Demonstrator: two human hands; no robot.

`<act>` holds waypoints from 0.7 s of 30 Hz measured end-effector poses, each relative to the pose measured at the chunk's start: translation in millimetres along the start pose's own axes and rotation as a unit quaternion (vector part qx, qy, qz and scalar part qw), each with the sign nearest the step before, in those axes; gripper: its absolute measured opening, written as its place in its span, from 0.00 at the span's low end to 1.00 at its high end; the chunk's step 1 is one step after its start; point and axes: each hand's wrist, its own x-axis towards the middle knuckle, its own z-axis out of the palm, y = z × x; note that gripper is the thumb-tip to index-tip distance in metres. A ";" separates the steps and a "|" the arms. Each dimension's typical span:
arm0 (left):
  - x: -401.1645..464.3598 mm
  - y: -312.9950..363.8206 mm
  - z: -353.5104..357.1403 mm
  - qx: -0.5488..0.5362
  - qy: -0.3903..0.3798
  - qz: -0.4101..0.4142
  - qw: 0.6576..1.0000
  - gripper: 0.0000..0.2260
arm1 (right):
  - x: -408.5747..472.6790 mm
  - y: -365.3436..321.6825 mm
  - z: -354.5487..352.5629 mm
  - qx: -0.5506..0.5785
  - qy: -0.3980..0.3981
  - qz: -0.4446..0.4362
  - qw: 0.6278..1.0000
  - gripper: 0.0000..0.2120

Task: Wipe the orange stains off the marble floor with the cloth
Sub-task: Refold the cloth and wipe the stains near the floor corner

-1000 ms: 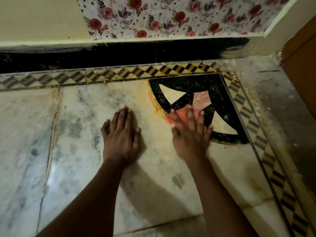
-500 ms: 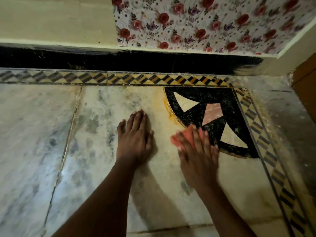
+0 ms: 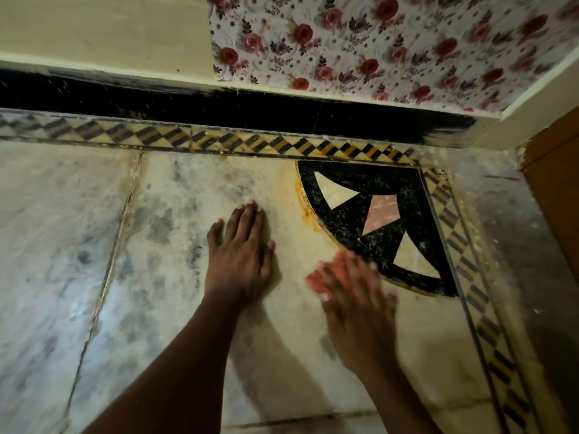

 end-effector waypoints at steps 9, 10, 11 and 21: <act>-0.1 0.3 3.5 0.012 -0.001 0.004 1.000 0.33 | 52.8 -55.1 8.8 0.025 0.037 0.016 0.999 0.27; -0.7 -0.6 2.9 0.006 -0.001 0.001 1.000 0.33 | 23.0 -57.1 9.9 0.018 0.027 -0.032 0.999 0.26; -1.2 -0.4 2.0 -0.002 -0.001 0.003 1.000 0.34 | -9.4 -49.6 10.9 0.015 0.022 -0.057 0.998 0.26; -8.5 0.0 -0.1 -0.018 0.014 0.028 0.999 0.33 | 26.2 -16.2 1.4 0.058 -0.005 0.094 0.994 0.26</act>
